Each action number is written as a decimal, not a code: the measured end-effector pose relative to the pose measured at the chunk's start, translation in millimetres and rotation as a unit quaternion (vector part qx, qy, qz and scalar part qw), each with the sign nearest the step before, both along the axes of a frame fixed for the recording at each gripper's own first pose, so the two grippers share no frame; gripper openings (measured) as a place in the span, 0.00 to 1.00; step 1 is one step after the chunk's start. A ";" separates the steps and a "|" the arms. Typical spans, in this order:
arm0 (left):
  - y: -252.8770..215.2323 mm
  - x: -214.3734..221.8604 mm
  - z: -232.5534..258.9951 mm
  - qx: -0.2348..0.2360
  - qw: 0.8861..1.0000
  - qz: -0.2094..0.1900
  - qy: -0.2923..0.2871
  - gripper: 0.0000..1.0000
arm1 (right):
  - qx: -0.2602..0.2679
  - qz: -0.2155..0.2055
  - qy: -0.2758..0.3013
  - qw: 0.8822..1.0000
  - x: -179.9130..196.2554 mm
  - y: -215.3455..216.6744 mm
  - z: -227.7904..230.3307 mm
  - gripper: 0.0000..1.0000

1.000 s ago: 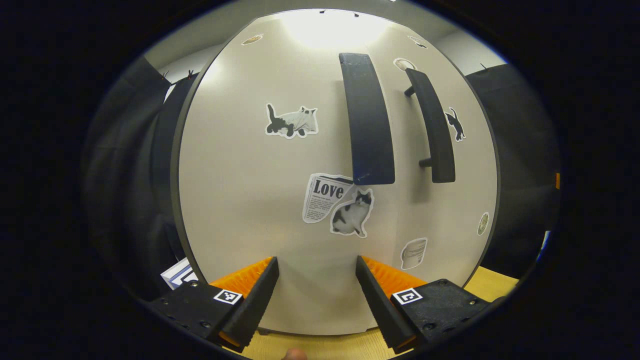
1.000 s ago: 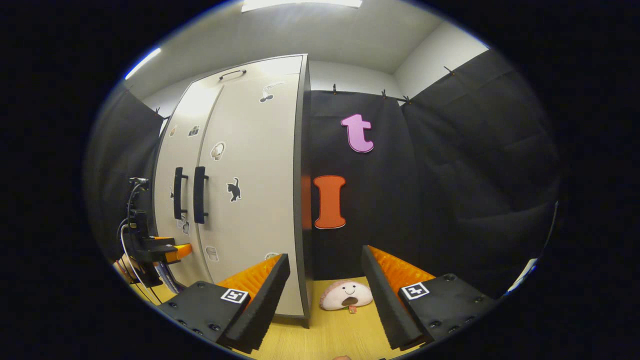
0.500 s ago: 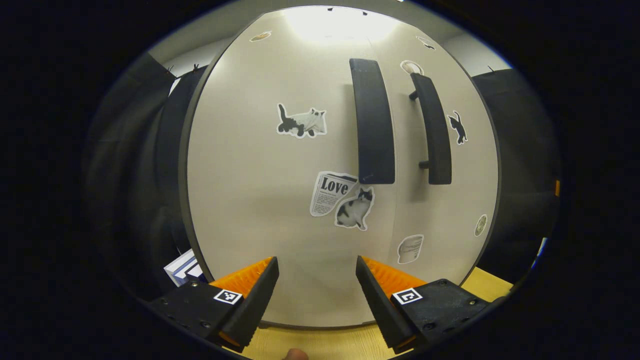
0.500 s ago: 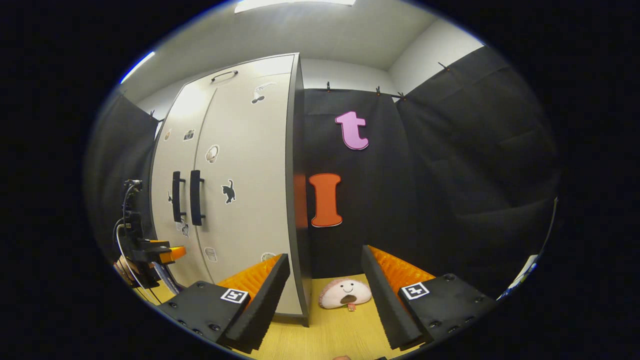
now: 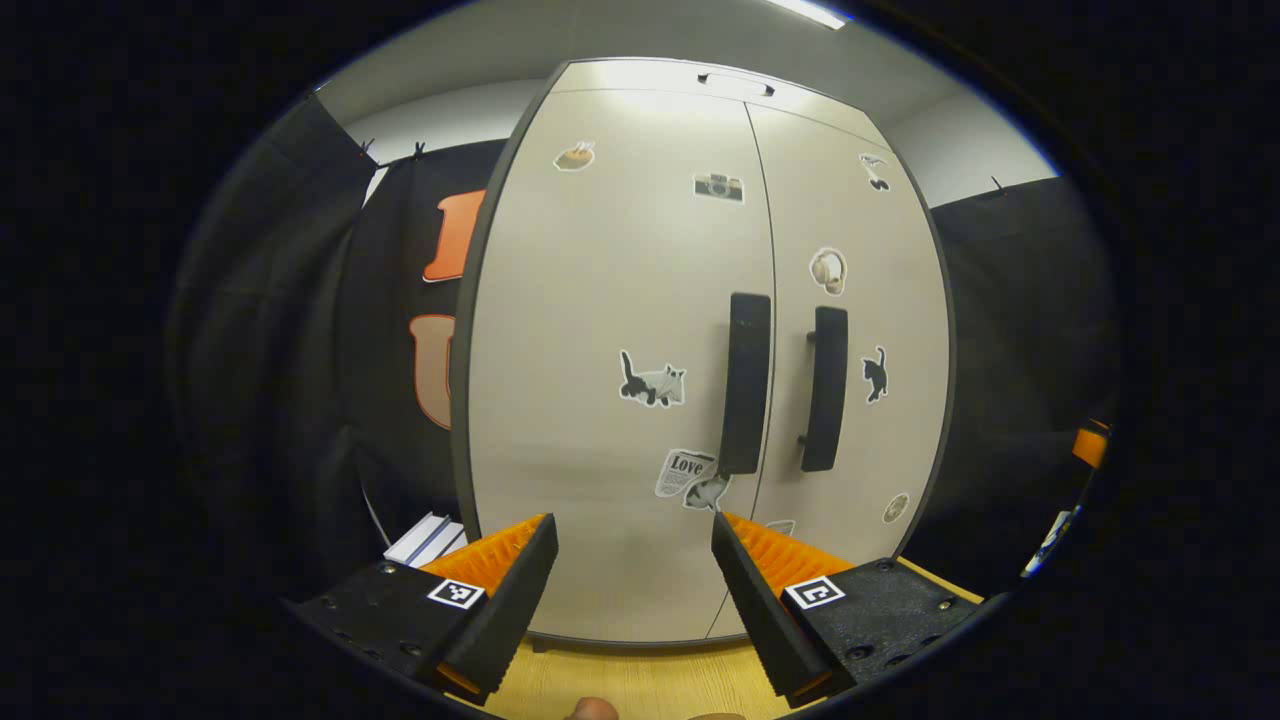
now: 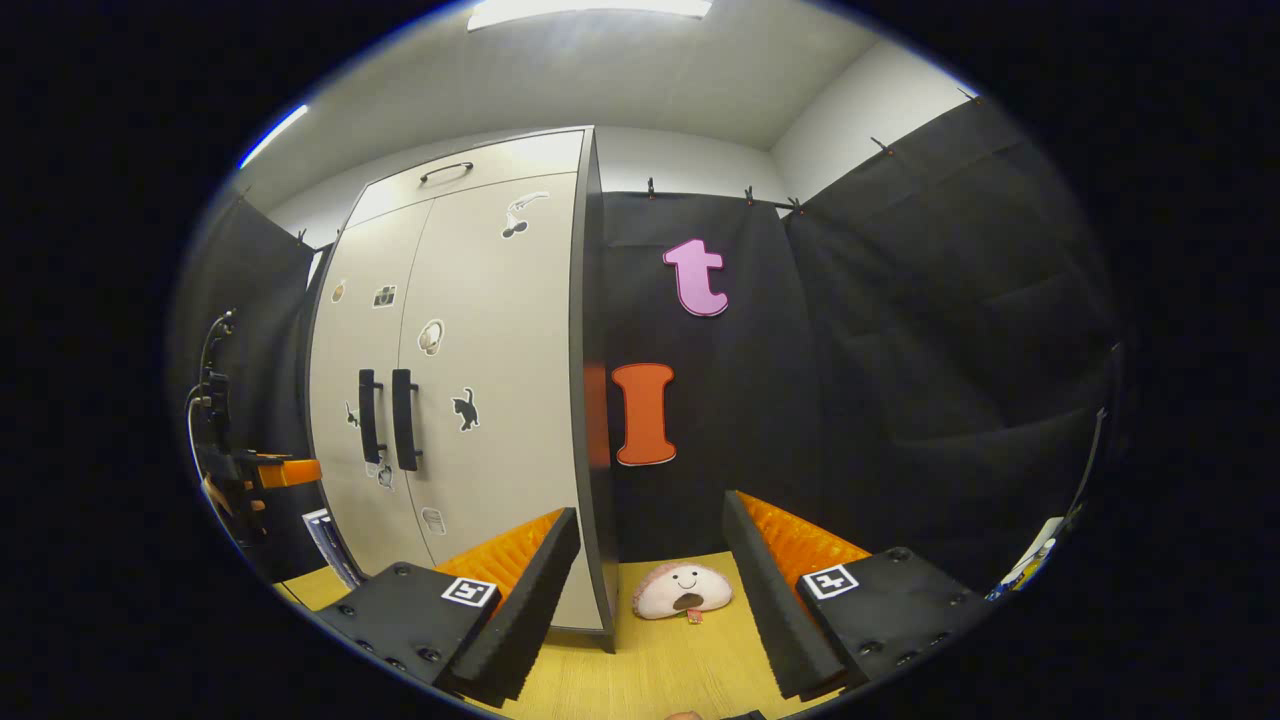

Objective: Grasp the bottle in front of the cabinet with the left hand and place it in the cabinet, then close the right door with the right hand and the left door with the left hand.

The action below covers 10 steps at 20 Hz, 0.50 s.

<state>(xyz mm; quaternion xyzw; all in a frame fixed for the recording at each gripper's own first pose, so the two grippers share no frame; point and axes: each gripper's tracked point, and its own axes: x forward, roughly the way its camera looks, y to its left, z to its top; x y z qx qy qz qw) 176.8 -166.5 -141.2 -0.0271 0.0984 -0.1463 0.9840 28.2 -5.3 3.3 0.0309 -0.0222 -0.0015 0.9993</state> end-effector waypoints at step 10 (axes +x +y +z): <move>60.3 -70.8 118.0 -0.001 0.995 0.011 -0.095 0.95 | -0.016 -0.004 -0.039 0.999 -49.1 7.7 49.5 0.95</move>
